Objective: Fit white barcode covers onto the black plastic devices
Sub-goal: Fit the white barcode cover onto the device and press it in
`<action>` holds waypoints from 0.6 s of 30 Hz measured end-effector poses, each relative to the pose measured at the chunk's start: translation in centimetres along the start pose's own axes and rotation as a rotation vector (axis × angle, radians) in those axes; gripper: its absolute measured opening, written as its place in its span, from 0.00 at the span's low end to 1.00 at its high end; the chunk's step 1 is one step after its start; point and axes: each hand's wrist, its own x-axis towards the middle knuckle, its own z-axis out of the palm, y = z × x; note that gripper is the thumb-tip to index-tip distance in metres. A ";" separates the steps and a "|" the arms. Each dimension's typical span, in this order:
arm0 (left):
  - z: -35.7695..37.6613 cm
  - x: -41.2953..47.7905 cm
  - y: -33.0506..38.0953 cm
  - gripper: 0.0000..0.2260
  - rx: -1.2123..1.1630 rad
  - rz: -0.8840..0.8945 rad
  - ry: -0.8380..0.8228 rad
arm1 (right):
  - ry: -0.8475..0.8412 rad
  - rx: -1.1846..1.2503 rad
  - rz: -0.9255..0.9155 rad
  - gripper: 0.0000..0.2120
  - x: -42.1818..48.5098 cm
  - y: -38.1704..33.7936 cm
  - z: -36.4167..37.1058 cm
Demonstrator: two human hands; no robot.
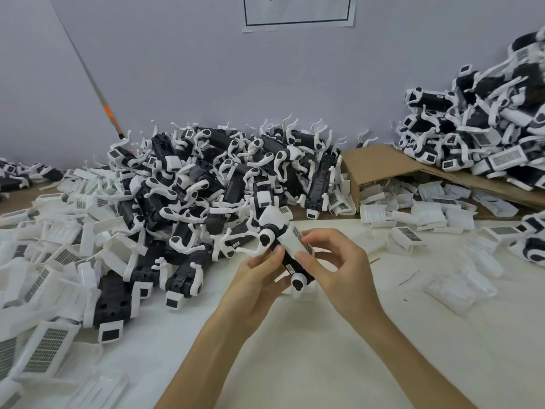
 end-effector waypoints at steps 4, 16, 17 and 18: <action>0.1 -0.2 0.2 0.14 0.006 -0.007 -0.010 | -0.004 -0.019 -0.008 0.09 -0.1 0.0 0.1; 2.2 -0.6 0.1 0.19 0.043 0.023 -0.108 | -0.018 0.060 0.140 0.13 0.0 -0.7 -0.8; 2.4 -0.7 0.2 0.20 0.039 0.027 -0.119 | -0.026 0.039 0.152 0.17 -0.2 -0.6 -0.7; 2.7 -0.9 0.2 0.22 0.034 0.033 -0.112 | -0.028 0.010 0.164 0.21 -0.3 -0.5 -0.5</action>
